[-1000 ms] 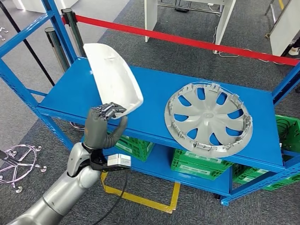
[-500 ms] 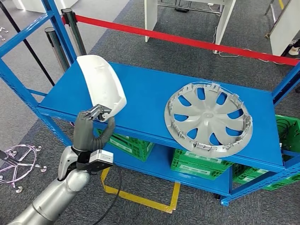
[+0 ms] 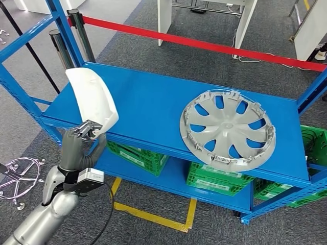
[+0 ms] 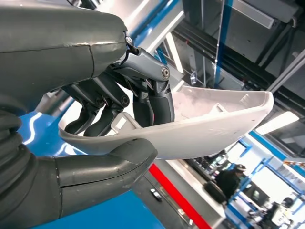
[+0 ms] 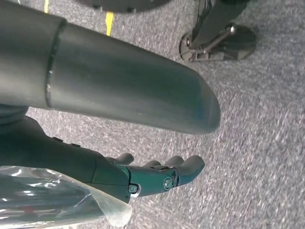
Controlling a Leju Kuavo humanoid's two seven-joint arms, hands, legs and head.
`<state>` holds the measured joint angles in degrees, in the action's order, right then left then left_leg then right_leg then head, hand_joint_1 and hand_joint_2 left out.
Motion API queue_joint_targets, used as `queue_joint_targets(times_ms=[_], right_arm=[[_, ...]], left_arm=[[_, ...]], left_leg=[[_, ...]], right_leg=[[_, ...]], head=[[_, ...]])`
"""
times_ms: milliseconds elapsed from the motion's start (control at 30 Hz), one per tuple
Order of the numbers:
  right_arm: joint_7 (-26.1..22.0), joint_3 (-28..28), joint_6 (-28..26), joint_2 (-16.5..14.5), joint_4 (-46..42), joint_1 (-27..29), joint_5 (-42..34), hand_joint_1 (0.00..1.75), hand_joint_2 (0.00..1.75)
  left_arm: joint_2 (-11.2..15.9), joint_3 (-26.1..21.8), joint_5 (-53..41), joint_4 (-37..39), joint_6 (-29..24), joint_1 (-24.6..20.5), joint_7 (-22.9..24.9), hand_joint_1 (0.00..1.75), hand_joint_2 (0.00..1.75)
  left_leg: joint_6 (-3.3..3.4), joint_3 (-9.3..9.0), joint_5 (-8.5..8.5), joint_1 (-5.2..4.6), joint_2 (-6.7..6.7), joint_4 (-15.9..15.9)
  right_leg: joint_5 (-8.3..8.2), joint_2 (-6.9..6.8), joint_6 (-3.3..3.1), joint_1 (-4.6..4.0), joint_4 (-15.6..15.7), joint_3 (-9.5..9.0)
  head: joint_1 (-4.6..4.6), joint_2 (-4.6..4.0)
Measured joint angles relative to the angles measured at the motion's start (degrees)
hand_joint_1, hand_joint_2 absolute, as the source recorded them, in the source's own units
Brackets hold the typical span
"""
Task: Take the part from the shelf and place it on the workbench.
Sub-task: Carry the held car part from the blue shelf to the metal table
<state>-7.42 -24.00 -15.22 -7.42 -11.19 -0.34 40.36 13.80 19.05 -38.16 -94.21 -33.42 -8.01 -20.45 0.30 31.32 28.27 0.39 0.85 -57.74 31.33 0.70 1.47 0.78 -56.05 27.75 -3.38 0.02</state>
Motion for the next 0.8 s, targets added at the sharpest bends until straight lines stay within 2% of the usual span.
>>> queue_joint_targets(times_ms=[167,267,333,367,400,467,500,533,567,633,667,700,733,800], right_arm=[[-0.03,-0.13,-0.10,-0.73,0.00,-0.27,-0.13,0.00,0.00],[0.02,-0.26,0.00,-1.03,0.00,-0.39,-0.67,0.00,0.00],[0.02,-0.49,0.09,-1.19,0.00,-0.49,-1.15,0.00,0.00],[-0.02,-0.63,0.10,-1.22,0.00,-0.53,-1.33,0.00,0.00],[-0.06,-0.77,0.08,-1.23,0.00,-0.57,-1.52,0.00,0.00],[-0.16,-1.04,0.01,-1.26,0.00,-0.60,-1.83,0.00,0.00],[-0.19,-1.17,-0.04,-1.26,0.00,-0.57,-1.94,0.00,0.00],[-0.21,-1.32,-0.08,-1.26,0.00,-0.54,-2.01,0.00,0.00],[-0.21,-1.45,-0.11,-1.26,0.00,-0.54,-2.04,0.00,0.00],[-0.17,-1.73,-0.17,-1.27,0.00,-0.61,-2.08,0.00,0.00],[-0.11,-1.86,-0.19,-1.35,0.00,-0.66,-2.13,0.00,0.00],[-0.01,-1.96,-0.19,-1.43,0.00,-0.71,-2.19,0.00,0.00],[0.11,-2.06,-0.19,-1.51,0.00,-0.73,-2.25,0.00,0.00],[0.31,-2.21,-0.25,-1.59,0.00,-0.71,-2.34,0.00,0.00]], left_arm=[[1.66,-1.96,-1.25,-1.55,0.91,1.37,0.19,1.75,1.75],[2.49,-2.95,-1.59,-2.37,1.01,1.97,0.23,1.75,1.75],[2.90,-3.59,-1.80,-3.06,0.98,2.35,0.23,1.75,1.75],[3.04,-3.93,-1.89,-3.41,0.91,2.52,0.23,1.75,1.75],[3.12,-4.27,-1.97,-3.70,0.81,2.78,0.22,1.75,1.75],[3.20,-4.96,-2.02,-4.01,0.64,3.55,0.10,1.75,1.75],[3.20,-5.25,-2.02,-4.05,0.59,4.03,0.02,1.75,1.75],[3.20,-5.50,-2.01,-4.08,0.56,4.48,-0.07,1.75,1.75],[3.21,-5.75,-2.00,-4.13,0.54,4.86,-0.11,1.75,1.75],[3.23,-6.31,-1.95,-4.34,0.48,5.46,-0.16,1.75,1.75],[3.27,-6.58,-1.90,-4.48,0.46,5.64,-0.18,1.75,1.75],[3.31,-6.81,-1.86,-4.62,0.44,5.80,-0.22,1.75,1.75],[3.35,-7.00,-1.84,-4.74,0.43,5.96,-0.27,1.75,1.75],[3.44,-7.39,-1.82,-4.89,0.42,6.29,-0.37,1.75,1.75]], left_leg=[[0.22,0.02,0.14,-0.23,0.00,-0.16],[0.57,0.04,0.07,-0.42,0.00,-0.25],[1.02,-0.14,-0.31,-0.16,-0.11,0.34],[1.27,-0.22,-0.52,0.00,-0.19,0.68],[1.45,-0.27,-0.68,0.14,-0.28,0.94],[1.54,-0.17,-0.77,0.08,-0.41,0.98],[1.52,-0.15,-0.78,0.06,-0.46,0.96],[1.49,-0.16,-0.79,0.05,-0.48,0.95],[1.44,-0.20,-0.79,0.07,-0.47,0.92],[1.09,-0.27,-0.71,0.13,-0.40,0.77],[0.75,-0.14,-0.71,0.10,-0.32,0.62],[0.32,0.02,-0.79,0.04,-0.23,0.46],[-0.12,0.24,-0.96,-0.01,-0.15,0.34],[-0.87,0.66,-1.30,0.02,-0.05,0.15]], right_leg=[[0.01,0.00,0.11,0.26,0.03,0.00],[-0.20,0.03,0.62,0.46,0.09,-0.06],[0.42,-0.02,0.92,0.48,-0.42,0.31],[1.50,-0.09,0.99,0.43,-1.87,1.04],[3.19,-0.17,1.04,0.41,-4.70,2.42],[6.64,-0.25,1.11,0.37,-12.84,6.29],[7.37,-0.26,1.12,0.39,-16.06,7.92],[6.87,-0.27,1.10,0.40,-17.25,8.68],[5.27,-0.28,1.07,0.43,-16.15,8.39],[0.84,-0.27,0.98,0.56,-9.06,5.42],[-0.63,-0.16,0.90,0.52,-5.70,3.81],[-1.37,-0.05,0.77,0.47,-3.44,2.75],[-1.33,0.06,0.62,0.38,-2.60,2.35],[-1.44,0.08,0.01,0.31,-2.22,2.62]], head=[[-0.01,0.00],[-0.02,0.00],[0.01,0.00],[0.12,0.00],[0.20,0.00],[0.35,0.00],[0.34,0.00],[0.35,0.00],[0.34,0.00],[0.34,0.00],[0.36,0.00],[0.36,0.01],[0.35,0.01],[0.32,0.02]])
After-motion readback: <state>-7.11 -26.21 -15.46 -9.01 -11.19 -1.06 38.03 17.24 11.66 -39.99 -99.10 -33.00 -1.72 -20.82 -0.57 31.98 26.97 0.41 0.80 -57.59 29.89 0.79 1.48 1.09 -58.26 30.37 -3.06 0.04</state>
